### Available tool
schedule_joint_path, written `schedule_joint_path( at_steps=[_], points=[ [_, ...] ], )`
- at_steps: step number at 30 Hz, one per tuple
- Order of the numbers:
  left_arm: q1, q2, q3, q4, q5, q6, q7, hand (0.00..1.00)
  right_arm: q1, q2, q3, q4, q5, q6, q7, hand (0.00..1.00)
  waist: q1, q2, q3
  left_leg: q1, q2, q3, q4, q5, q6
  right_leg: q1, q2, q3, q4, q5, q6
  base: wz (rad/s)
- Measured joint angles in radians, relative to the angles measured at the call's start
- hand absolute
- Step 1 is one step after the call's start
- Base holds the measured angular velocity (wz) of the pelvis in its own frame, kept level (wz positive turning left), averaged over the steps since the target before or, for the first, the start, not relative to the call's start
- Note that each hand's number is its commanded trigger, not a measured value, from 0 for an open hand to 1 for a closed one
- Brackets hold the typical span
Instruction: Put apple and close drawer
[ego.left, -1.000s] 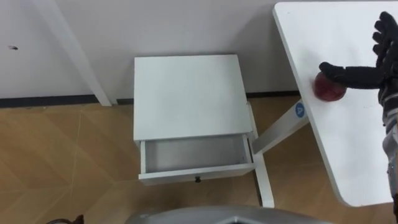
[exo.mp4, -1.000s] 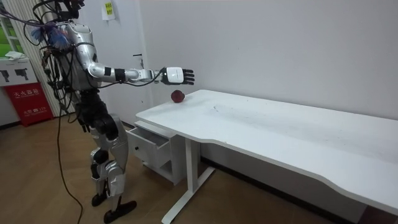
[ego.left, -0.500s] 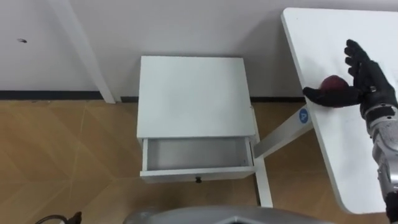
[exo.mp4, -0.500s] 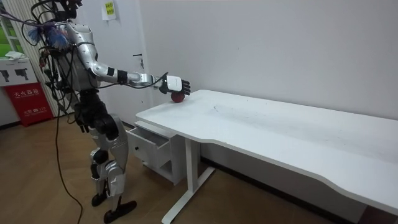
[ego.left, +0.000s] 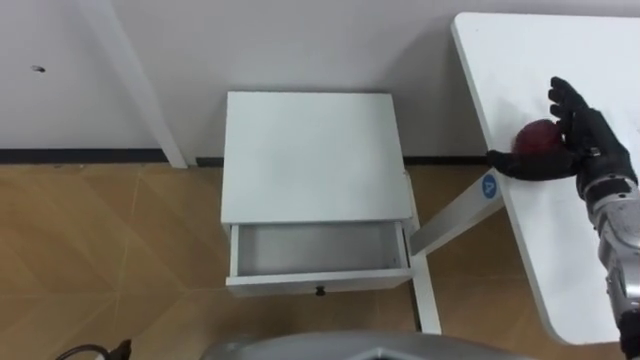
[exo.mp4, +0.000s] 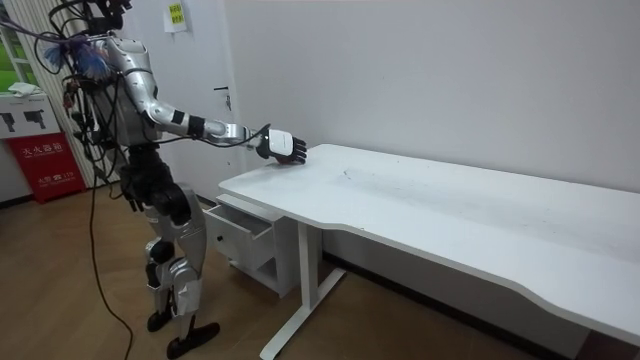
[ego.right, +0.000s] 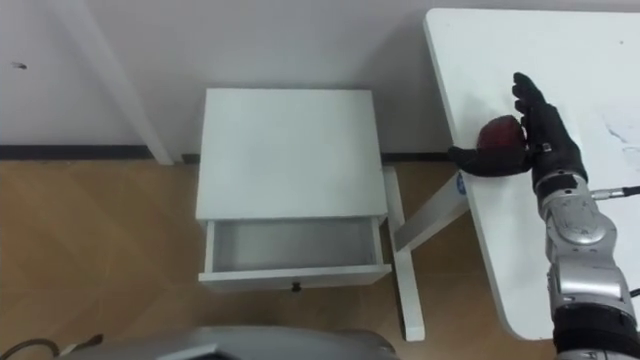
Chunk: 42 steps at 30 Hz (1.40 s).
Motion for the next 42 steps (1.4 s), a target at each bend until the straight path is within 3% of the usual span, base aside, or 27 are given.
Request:
schedule_joint_path(
  at_steps=[8,9,10,24,36,42],
  points=[
    [0.007,-0.002,0.000,0.004,0.000,0.000,0.000,0.00,-0.010,0.000,0.000,0.052,-0.026,-0.036,0.018,0.00,0.001,0.004,0.0011,0.000,0.001,-0.003,0.004,0.000,0.000,0.004,0.001,-0.002,0.001,0.001,-0.001,0.00],
    [0.008,-0.002,0.000,0.004,0.000,0.000,0.000,0.00,-0.011,0.000,-0.001,0.054,-0.026,-0.036,0.021,0.36,0.000,0.004,0.0012,-0.001,0.001,-0.003,0.004,0.000,0.000,0.004,0.001,-0.002,0.001,0.002,-0.001,0.00],
    [0.009,-0.002,0.000,0.004,0.000,0.000,0.000,0.00,-0.012,0.000,-0.001,0.054,-0.027,-0.036,0.025,1.00,0.000,0.004,0.0013,-0.001,0.001,-0.005,0.005,0.000,0.001,0.005,0.001,-0.003,0.001,0.002,-0.001,0.04],
    [0.010,-0.002,-0.002,0.004,0.000,-0.001,0.000,0.00,-0.039,-0.002,-0.062,0.143,-0.034,-0.067,-0.007,1.00,-0.004,0.001,0.0007,-0.001,0.001,-0.018,0.020,-0.002,0.002,0.017,0.002,-0.015,0.000,0.002,-0.001,0.02],
    [0.011,-0.002,-0.006,0.005,0.006,-0.001,0.000,0.00,-0.037,-0.001,-0.057,0.149,-0.035,-0.066,0.016,1.00,-0.002,-0.003,-0.0008,-0.008,0.001,-0.027,0.029,-0.004,0.003,0.021,0.002,-0.016,-0.001,0.002,-0.001,0.01],
    [-0.011,-0.002,-0.011,0.003,0.007,-0.001,0.000,0.00,-0.040,0.002,-0.005,0.081,-0.096,-0.064,0.023,1.00,0.003,0.001,-0.0014,-0.012,0.000,-0.024,0.028,-0.004,0.003,0.015,0.002,-0.014,-0.009,0.003,0.000,0.00]
  ],
)
